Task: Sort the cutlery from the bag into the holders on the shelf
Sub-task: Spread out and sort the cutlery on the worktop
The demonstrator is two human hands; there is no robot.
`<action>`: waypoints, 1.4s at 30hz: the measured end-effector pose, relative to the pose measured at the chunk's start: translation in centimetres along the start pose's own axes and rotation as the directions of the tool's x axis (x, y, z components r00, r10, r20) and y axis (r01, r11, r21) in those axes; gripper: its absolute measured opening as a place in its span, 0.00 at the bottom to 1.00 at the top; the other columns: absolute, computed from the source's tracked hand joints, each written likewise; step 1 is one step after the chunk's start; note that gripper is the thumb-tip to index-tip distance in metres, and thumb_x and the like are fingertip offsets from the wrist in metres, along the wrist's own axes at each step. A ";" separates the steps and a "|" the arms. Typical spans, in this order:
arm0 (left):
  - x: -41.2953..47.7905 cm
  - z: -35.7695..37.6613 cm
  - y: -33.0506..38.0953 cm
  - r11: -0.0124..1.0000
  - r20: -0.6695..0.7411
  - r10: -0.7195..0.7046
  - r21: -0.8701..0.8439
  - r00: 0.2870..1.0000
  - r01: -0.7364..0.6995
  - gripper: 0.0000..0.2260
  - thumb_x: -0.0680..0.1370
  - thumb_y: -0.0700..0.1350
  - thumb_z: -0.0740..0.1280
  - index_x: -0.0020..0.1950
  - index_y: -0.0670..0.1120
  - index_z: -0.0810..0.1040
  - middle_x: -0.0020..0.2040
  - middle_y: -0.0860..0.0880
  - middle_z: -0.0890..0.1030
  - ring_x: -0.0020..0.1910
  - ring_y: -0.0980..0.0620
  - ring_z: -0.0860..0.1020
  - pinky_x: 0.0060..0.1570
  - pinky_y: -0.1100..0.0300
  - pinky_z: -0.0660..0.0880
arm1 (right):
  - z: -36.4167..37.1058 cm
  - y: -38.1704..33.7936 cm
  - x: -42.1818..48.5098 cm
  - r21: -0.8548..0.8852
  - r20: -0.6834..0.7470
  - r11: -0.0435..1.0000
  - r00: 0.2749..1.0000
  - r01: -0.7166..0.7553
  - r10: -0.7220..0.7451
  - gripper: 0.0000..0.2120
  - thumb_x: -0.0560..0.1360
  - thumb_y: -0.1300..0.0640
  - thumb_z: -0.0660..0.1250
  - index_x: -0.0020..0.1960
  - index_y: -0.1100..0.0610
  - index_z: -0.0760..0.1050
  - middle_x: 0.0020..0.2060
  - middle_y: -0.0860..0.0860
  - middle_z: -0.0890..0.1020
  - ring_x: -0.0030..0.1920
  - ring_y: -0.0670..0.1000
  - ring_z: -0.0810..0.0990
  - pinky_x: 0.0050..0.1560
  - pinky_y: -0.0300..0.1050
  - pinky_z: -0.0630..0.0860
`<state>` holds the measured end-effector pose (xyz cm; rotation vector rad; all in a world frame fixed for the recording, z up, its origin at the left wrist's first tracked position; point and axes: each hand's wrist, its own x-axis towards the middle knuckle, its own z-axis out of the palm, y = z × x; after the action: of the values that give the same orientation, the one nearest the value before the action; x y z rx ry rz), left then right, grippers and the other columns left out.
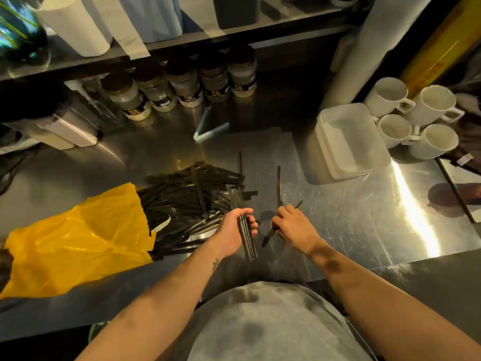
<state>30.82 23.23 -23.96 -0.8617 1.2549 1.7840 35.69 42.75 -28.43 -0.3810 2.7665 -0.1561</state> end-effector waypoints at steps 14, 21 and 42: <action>0.9 1.2 0.7 0.998 0.051 -0.006 -0.070 0.999 0.010 0.11 0.80 0.45 0.62 0.58 0.42 0.76 0.38 0.46 0.76 0.38 0.48 0.77 0.44 0.53 0.74 | 0.6 0.0 0.6 -0.039 0.026 0.993 0.993 0.116 -0.115 0.17 0.76 0.53 0.70 0.64 0.53 0.75 0.57 0.53 0.78 0.56 0.55 0.75 0.59 0.52 0.72; 0.4 0.9 0.6 0.997 0.037 -0.003 -0.071 0.999 0.006 0.09 0.80 0.44 0.62 0.57 0.41 0.76 0.38 0.46 0.76 0.38 0.48 0.76 0.43 0.53 0.74 | 0.1 -0.5 1.8 -0.185 0.109 0.969 0.983 0.164 -0.146 0.16 0.80 0.52 0.64 0.66 0.56 0.74 0.61 0.55 0.76 0.60 0.55 0.72 0.61 0.49 0.69; 0.6 2.0 1.6 0.994 0.013 0.008 -0.113 1.000 -0.006 0.09 0.80 0.43 0.61 0.56 0.41 0.75 0.37 0.45 0.75 0.36 0.47 0.76 0.42 0.54 0.73 | -4.2 4.7 4.9 -0.229 0.135 0.948 0.972 0.220 -0.193 0.16 0.80 0.55 0.61 0.66 0.57 0.70 0.62 0.57 0.71 0.61 0.58 0.74 0.61 0.51 0.67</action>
<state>28.94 24.91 -23.27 -0.9081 1.1593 1.8776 28.67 46.11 -26.82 -0.7219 2.6356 0.1522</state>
